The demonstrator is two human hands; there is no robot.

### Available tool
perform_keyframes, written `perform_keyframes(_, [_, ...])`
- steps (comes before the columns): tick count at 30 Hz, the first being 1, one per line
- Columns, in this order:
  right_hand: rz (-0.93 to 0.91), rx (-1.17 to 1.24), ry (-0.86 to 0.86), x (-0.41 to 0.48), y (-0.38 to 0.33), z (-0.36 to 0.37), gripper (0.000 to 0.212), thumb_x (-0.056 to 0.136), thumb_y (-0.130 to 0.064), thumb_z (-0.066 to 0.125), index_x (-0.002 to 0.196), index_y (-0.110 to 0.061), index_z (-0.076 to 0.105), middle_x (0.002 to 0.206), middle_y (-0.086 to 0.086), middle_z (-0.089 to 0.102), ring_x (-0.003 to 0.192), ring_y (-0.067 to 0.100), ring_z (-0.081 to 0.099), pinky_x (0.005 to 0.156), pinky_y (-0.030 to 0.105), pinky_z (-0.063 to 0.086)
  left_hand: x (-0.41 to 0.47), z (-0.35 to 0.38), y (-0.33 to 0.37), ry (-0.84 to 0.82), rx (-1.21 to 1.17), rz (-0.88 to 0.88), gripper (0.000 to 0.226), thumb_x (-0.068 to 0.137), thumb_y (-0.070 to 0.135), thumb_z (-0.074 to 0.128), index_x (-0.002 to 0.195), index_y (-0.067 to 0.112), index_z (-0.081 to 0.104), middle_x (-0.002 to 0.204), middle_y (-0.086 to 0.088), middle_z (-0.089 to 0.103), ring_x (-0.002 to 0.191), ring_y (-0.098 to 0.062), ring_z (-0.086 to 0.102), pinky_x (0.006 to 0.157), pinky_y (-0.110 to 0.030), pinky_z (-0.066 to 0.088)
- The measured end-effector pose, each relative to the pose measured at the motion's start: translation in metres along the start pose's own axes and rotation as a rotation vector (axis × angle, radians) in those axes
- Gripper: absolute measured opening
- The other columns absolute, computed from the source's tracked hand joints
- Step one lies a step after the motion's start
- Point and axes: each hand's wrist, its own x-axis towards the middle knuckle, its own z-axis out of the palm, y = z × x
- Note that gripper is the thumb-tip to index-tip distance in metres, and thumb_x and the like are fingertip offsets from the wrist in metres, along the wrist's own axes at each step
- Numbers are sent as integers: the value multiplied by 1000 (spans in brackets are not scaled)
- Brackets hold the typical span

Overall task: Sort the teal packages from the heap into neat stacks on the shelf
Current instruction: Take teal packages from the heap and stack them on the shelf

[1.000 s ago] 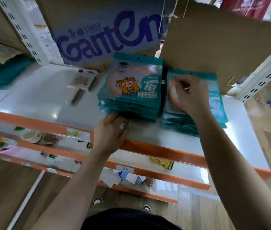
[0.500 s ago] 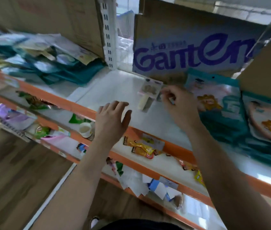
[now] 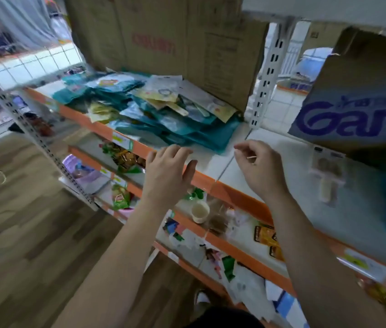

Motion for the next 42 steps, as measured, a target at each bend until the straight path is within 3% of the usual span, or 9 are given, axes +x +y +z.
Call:
perform_keyframes(3, [15, 37, -21, 23, -15, 35, 16, 94, -19, 59, 105, -16, 70, 98, 0, 67, 85, 7, 60, 70, 6, 43, 12, 3, -41, -31, 4, -27, 40, 96, 42, 38, 116, 18, 64, 109, -2, 66, 98, -27, 61, 85, -40, 41])
perform_keyframes(13, [-40, 121, 29, 145, -71, 147, 16, 94, -19, 59, 104, -14, 70, 92, -1, 67, 80, 4, 59, 66, 4, 41, 100, 10, -179, 25, 28, -47, 36, 96, 41, 41, 115, 19, 63, 107, -2, 65, 96, -28, 62, 81, -39, 39])
perform_keyframes(18, [-22, 132, 33, 203, -97, 190, 15, 93, -21, 60, 101, -14, 70, 87, -3, 67, 80, 7, 61, 68, 16, 46, 147, 16, -238, 74, 10, -75, 37, 95, 41, 42, 114, 18, 64, 106, -2, 65, 96, -27, 61, 80, -38, 39])
perform_keyframes(23, [20, 114, -43, 237, -111, 225, 19, 95, -19, 58, 108, -11, 70, 80, -12, 62, 69, -15, 56, 60, 0, 38, 174, 30, -289, 69, -11, -90, 39, 95, 42, 41, 113, 17, 64, 106, -4, 65, 97, -29, 61, 80, -39, 40])
perform_keyframes(30, [103, 2, -128, 279, -134, 277, 24, 96, -27, 58, 113, -15, 70, 97, -6, 68, 84, 2, 58, 67, 0, 38, 220, 51, -364, 56, -110, -83, 39, 95, 42, 40, 115, 17, 63, 109, -5, 63, 97, -30, 59, 79, -41, 39])
perform_keyframes(32, [130, -35, -134, 290, -142, 296, 24, 96, -27, 57, 110, -14, 71, 95, -4, 68, 88, 8, 61, 68, 11, 41, 235, 56, -383, 49, -152, -59, 37, 96, 40, 42, 114, 17, 64, 109, -5, 64, 98, -29, 59, 79, -41, 40])
perform_keyframes(36, [275, -152, -150, 313, -151, 339, 32, 96, -31, 55, 98, -4, 71, 87, 14, 71, 81, 26, 64, 67, 35, 45, 261, 60, -423, 40, -235, 48, 38, 98, 40, 42, 113, 15, 65, 105, -5, 63, 94, -29, 58, 79, -44, 45])
perform_keyframes(40, [442, -392, -162, 334, -153, 377, 50, 93, -45, 55, 71, -1, 53, 69, 18, 54, 74, 36, 55, 56, 36, 32, 278, 66, -460, 23, -262, 99, 37, 98, 40, 42, 113, 15, 65, 105, -5, 63, 93, -29, 59, 77, -44, 44])
perform_keyframes(42, [507, -517, -156, 340, -153, 392, 53, 88, -59, 56, 72, -9, 46, 78, 13, 54, 83, 32, 55, 58, 34, 33, 281, 70, -474, 3, -276, 118, 37, 98, 40, 42, 113, 15, 65, 105, -6, 63, 94, -29, 59, 78, -43, 43])
